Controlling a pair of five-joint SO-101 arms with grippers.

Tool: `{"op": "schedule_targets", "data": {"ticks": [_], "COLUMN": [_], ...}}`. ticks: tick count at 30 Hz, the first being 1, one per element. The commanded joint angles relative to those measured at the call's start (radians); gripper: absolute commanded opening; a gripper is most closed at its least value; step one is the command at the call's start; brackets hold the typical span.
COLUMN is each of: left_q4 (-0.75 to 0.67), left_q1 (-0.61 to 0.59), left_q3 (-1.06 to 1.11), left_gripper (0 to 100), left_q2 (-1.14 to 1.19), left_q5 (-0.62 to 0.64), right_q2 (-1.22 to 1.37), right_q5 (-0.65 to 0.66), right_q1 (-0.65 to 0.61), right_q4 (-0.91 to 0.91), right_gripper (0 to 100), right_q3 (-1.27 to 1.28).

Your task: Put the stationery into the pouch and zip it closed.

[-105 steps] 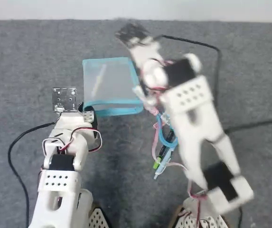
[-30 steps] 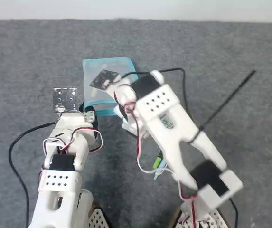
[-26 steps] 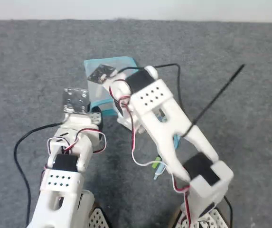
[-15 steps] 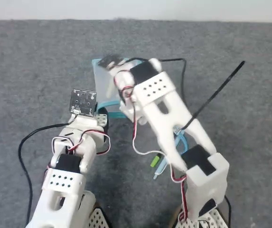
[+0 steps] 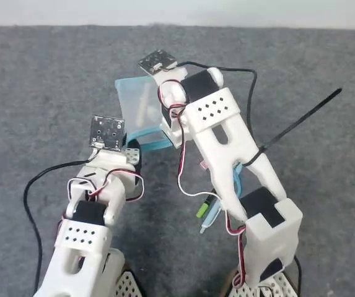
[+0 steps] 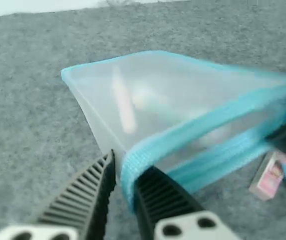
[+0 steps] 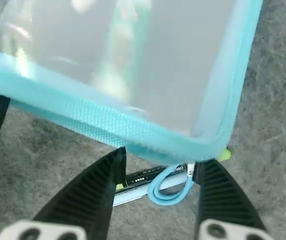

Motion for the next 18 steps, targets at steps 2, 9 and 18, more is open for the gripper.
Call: {"op": "schedule_targets", "data": {"ticks": [2,9,18], "left_q4": [-0.018,-0.023,-0.023], "left_q1": [-0.011,-0.120,-0.141], "left_q3": [-0.019,-0.021,-0.024], "left_gripper": [1,1,1], "left_q2": [0.011,0.006,0.006], "left_q5": [-0.015,-0.015,-0.017], "right_q2": [-0.117,-0.364,-0.602], "right_q5": [-0.005,0.041,0.127], "right_q1": [0.021,0.142,0.338], "right_q4": [0.044,0.042,-0.183], "right_gripper": [22.4,22.3,22.3], "right_q3": [-0.055,0.147,0.832]}}
